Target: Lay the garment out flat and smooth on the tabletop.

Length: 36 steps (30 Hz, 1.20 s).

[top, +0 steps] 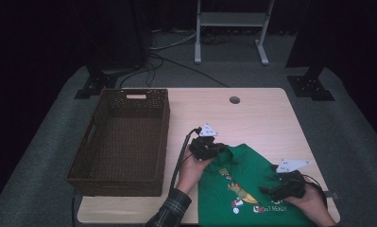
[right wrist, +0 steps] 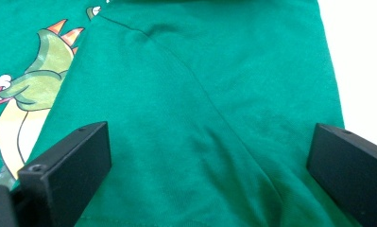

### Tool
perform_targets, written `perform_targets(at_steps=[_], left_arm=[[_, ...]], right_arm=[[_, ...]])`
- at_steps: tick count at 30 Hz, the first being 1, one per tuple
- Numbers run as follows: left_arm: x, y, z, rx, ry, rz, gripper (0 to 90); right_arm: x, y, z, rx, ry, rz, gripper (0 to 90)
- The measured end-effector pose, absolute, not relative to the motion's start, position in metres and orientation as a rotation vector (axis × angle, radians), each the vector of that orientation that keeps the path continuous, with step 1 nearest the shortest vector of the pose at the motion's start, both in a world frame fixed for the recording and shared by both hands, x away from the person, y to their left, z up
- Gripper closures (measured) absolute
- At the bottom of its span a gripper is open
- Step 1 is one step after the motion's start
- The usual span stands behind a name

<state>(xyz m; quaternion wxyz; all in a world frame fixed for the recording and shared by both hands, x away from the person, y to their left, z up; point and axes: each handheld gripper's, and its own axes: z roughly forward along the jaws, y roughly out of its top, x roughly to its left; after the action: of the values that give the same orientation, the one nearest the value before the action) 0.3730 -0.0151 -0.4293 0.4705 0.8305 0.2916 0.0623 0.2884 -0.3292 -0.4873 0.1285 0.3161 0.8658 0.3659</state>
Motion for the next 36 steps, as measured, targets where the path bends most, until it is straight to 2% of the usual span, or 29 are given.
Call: perform_targets(at_steps=[36], left_arm=[[0.413, -0.002, -0.422, 1.934, 0.844, 0.191, 84.1]], right_arm=[[0.288, -0.329, -0.487, 0.921, 2.518, 1.063, 0.0]])
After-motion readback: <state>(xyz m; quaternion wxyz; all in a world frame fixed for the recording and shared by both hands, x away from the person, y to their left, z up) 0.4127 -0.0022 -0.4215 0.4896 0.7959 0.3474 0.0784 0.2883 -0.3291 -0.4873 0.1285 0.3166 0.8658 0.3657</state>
